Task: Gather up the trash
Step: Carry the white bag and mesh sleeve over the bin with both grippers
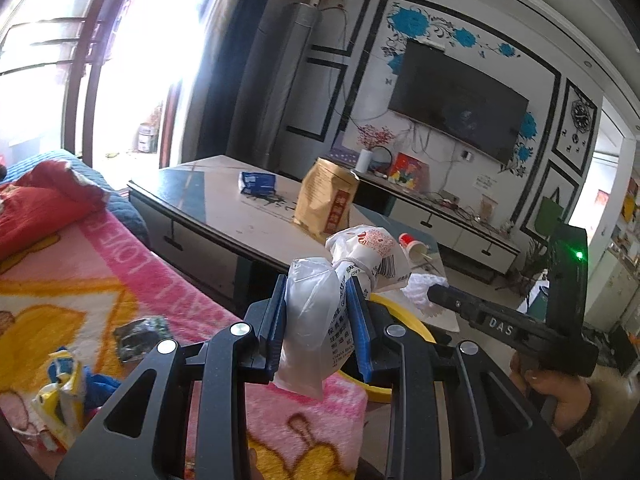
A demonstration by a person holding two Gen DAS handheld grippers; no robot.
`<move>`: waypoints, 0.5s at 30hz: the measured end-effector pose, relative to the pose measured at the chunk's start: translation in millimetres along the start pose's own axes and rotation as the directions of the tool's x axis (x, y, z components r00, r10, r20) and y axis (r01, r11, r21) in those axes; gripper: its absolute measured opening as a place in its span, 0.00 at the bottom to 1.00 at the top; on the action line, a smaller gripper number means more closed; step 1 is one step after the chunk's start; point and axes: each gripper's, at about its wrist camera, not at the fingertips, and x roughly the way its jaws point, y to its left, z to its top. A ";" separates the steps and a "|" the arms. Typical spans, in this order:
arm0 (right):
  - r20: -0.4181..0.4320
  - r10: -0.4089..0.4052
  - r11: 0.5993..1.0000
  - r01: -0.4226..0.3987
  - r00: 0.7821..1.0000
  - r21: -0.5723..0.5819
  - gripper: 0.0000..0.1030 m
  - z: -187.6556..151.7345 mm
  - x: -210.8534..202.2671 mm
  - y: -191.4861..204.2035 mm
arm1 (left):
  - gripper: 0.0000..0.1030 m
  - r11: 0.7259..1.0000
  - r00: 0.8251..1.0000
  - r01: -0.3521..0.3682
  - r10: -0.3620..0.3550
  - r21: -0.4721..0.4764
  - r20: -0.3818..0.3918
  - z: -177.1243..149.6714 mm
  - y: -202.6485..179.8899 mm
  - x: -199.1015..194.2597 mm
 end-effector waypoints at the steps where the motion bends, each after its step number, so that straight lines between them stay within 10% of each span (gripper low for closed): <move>1: 0.002 -0.007 1.000 0.007 1.000 0.005 0.07 0.7 0.1 -3.9 | 0.27 1.000 1.000 0.005 -0.005 0.004 -0.005 -1.1 -2.4 2.9; 15: 0.001 -0.104 0.993 0.104 0.995 0.053 0.07 4.2 5.9 -41.5 | 0.27 0.999 0.997 0.037 -0.035 0.030 -0.072 -18.2 -18.3 33.1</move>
